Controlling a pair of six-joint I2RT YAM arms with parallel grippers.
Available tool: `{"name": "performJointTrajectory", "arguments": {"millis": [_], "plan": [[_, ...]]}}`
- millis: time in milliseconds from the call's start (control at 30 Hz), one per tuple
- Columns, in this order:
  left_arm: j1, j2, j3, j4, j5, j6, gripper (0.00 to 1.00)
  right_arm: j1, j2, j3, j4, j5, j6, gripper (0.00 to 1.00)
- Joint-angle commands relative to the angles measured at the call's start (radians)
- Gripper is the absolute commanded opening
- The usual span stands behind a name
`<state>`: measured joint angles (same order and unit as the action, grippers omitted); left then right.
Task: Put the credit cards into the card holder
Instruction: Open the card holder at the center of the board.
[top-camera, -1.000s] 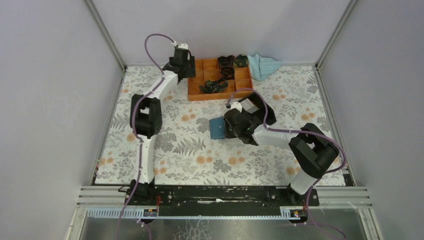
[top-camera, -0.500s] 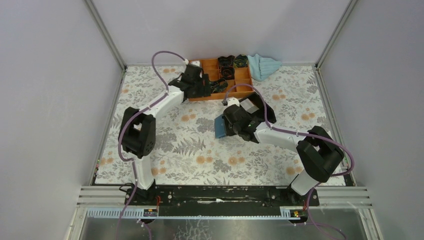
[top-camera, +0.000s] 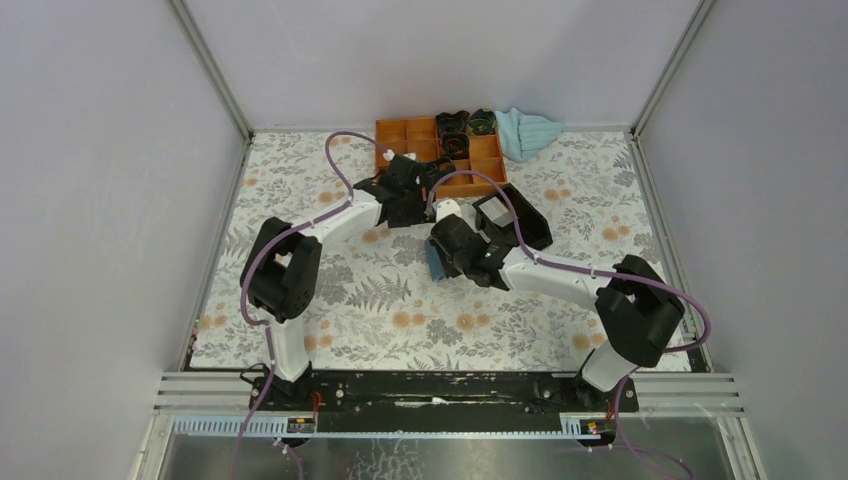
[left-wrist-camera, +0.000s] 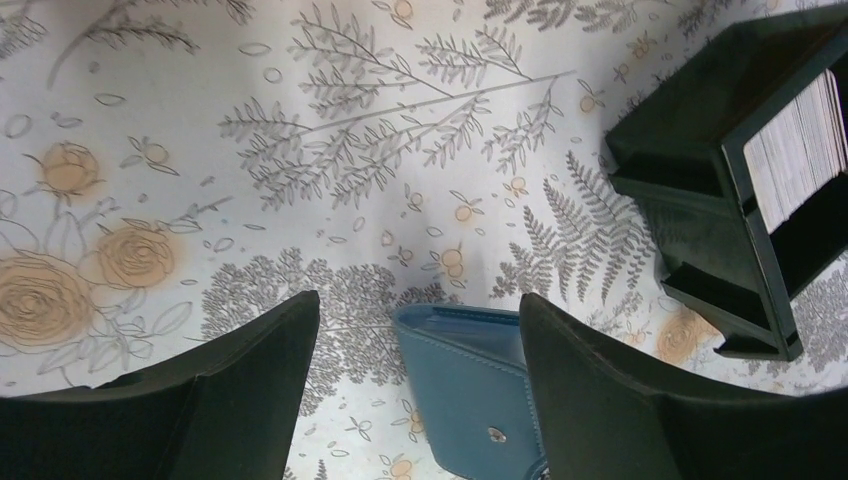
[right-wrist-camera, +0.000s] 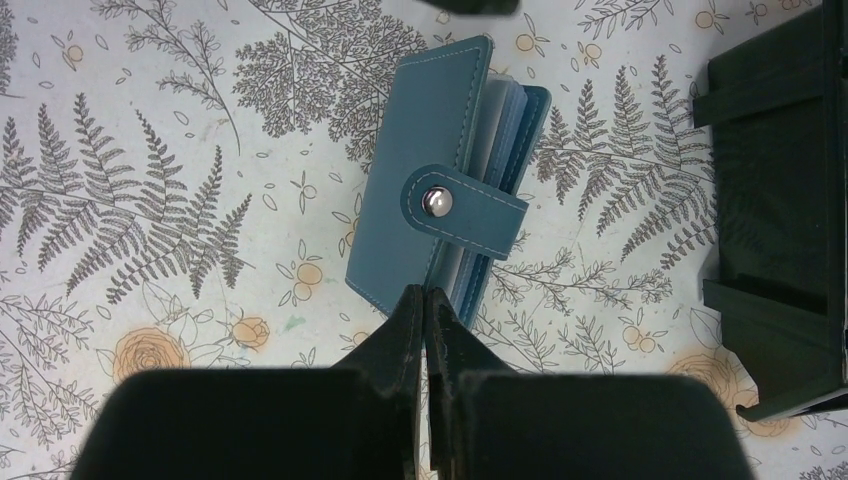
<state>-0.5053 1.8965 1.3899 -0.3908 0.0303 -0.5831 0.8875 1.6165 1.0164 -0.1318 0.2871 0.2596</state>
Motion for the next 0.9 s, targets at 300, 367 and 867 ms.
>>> {"name": "performJointTrajectory", "arguments": {"millis": [300,367,867], "plan": [[-0.047,-0.047,-0.054,0.069,0.059,-0.047,0.79,0.043,0.003,0.081,-0.038,0.076,-0.04,0.0],[-0.051,-0.056,-0.063,0.07,0.06,-0.049,0.79,0.044,0.007,0.084,-0.038,0.078,-0.035,0.0],[-0.05,-0.137,-0.164,0.112,0.047,-0.078,0.75,0.045,0.027,0.088,-0.042,0.09,-0.015,0.0]]}}
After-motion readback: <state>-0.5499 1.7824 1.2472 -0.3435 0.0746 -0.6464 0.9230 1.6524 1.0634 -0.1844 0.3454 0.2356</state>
